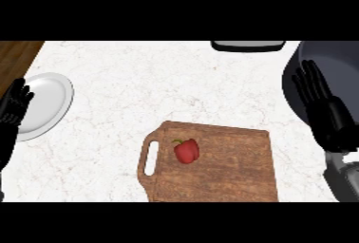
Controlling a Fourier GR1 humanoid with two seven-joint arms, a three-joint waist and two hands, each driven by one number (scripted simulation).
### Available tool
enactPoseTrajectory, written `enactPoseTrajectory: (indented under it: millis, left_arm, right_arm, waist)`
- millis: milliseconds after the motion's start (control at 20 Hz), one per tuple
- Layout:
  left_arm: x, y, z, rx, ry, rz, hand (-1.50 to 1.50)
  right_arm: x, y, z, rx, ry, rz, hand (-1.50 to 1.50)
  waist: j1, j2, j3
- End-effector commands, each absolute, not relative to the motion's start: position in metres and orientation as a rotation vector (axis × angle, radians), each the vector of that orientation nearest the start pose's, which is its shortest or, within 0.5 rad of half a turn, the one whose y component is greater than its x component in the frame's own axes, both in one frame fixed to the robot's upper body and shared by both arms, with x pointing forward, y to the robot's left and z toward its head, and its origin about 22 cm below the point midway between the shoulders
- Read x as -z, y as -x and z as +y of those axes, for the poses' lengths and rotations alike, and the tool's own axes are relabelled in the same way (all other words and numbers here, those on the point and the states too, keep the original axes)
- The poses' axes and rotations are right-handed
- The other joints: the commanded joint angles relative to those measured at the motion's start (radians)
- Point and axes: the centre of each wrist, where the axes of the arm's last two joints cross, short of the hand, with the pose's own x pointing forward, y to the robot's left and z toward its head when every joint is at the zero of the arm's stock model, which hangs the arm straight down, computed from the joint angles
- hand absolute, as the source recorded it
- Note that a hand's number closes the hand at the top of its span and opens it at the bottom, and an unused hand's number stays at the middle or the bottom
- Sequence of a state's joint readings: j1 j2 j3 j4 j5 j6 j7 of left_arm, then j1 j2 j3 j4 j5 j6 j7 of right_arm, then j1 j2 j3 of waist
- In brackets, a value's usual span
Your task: Pick the bell pepper from the cutting board and place it in the pot
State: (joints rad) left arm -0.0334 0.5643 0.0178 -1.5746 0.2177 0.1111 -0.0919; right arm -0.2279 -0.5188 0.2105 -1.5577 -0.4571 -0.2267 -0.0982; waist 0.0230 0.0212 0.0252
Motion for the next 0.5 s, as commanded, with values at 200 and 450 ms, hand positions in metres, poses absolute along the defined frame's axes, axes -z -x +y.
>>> enactPoseTrajectory:
  millis: [200, 450]
  left_arm:
    - [-0.088, -0.275, 0.3, 0.135, -0.142, -1.85, 0.0]
    - [-0.085, -0.291, 0.261, 0.055, -0.005, -1.835, 0.0]
  right_arm:
    - [-0.152, -0.306, -0.183, -0.811, -0.605, -1.88, 1.5]
    - [-0.195, -0.339, -0.191, -1.302, -0.282, -2.014, -1.5]
  waist:
    - [0.121, 0.001, -0.028]
    - [0.086, 0.018, -0.026]
